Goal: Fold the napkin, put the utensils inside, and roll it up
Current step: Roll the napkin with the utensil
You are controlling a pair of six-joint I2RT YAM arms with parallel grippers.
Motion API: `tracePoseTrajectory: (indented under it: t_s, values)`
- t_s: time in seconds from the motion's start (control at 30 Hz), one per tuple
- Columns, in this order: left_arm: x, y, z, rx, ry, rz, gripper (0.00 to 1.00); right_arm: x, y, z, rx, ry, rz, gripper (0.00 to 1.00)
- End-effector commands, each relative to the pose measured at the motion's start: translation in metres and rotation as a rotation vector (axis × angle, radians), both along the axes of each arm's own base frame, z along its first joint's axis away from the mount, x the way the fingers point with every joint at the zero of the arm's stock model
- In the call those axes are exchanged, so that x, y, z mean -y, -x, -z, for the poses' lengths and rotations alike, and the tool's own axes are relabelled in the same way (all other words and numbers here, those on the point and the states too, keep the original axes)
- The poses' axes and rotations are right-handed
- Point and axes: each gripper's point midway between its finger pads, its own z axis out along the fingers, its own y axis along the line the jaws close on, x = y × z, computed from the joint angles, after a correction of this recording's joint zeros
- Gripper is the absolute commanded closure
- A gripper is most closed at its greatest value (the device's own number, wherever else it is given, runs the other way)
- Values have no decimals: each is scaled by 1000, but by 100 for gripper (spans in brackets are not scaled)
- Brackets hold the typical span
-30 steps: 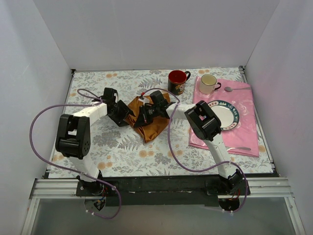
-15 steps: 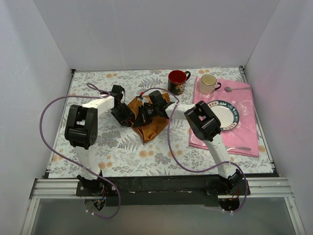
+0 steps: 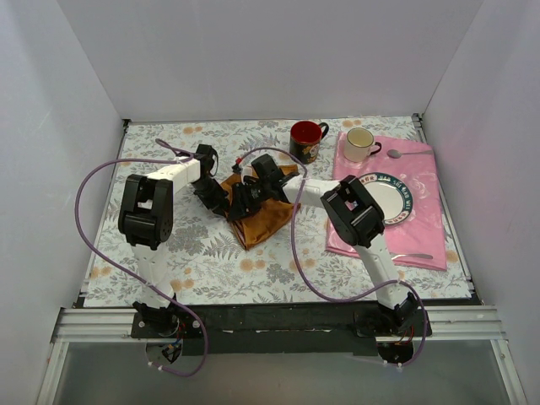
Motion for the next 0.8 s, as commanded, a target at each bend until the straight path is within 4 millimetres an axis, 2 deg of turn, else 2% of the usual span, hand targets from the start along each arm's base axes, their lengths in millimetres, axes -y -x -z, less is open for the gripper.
tracePoseTrajectory:
  t_s: [0.0,0.03,0.1,0.13,0.2,0.23,0.3,0.37,0.4,0.47,0.5,0.57,0.6,0.77]
  values:
    - [-16,45,32,-170,-87,51,100,18,-2,-25,208,108,-54,45]
    - [-14,48,32,-178,-75,51,100,19,-1,-29,229,115,-65,31]
    - [-14,49,32,-183,-71,53,100,21,5,-37,266,124,-95,19]
    - [-14,49,30,-179,-74,53,100,22,5,-45,294,122,-99,9]
    - [-14,48,28,-178,-65,47,100,25,9,-47,339,151,-115,2]
    - [-13,48,27,-178,-57,47,100,25,11,-55,369,152,-119,1]
    - [-15,48,27,-181,-57,41,100,26,18,-52,430,197,-134,1]
    - [-16,49,27,-187,-56,36,100,27,23,-58,479,211,-137,1]
    - [-17,49,27,-186,-61,33,100,29,29,-50,497,250,-138,1]
    - [-19,48,26,-180,-72,28,100,30,33,-53,540,267,-127,1]
    - [-19,46,25,-176,-74,25,100,35,41,-41,559,307,-127,1]
    - [-18,43,25,-173,-74,16,100,33,43,-45,618,306,-109,1]
    - [-18,43,25,-171,-73,16,100,38,49,-33,643,357,-103,1]
    - [-19,44,27,-177,-82,1,100,46,53,-15,787,488,-57,1]
